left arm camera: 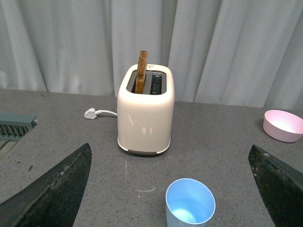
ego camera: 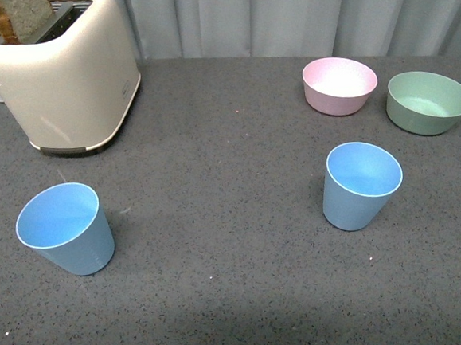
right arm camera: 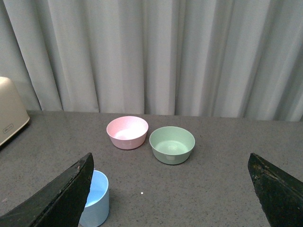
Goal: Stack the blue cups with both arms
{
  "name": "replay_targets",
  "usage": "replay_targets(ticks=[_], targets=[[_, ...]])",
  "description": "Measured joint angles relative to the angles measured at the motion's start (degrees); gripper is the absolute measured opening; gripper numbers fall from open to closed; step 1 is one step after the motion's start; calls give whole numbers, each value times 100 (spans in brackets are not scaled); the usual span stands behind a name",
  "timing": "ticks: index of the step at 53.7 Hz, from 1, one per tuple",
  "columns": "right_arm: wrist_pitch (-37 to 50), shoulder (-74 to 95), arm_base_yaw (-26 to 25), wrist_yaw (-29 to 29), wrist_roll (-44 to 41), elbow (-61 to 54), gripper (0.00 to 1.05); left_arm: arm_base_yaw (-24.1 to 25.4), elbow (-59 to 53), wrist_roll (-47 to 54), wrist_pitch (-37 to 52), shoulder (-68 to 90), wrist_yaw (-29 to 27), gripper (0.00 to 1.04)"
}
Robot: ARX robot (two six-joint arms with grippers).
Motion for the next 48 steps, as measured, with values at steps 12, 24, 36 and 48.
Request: replay_targets(ticks=[12,24,36,48], targets=[[0,0,0,0,-2,0,95,0,0,0,0,0,0,98],[0,0,0,0,-2,0,95,0,0,-2,0,0,0,98],[0,0,0,-2,-2,2,95,0,0,0,2,0,0,98],[0,0,0,0,-2,2,95,-105,77,-149,-249,118,-352,98]])
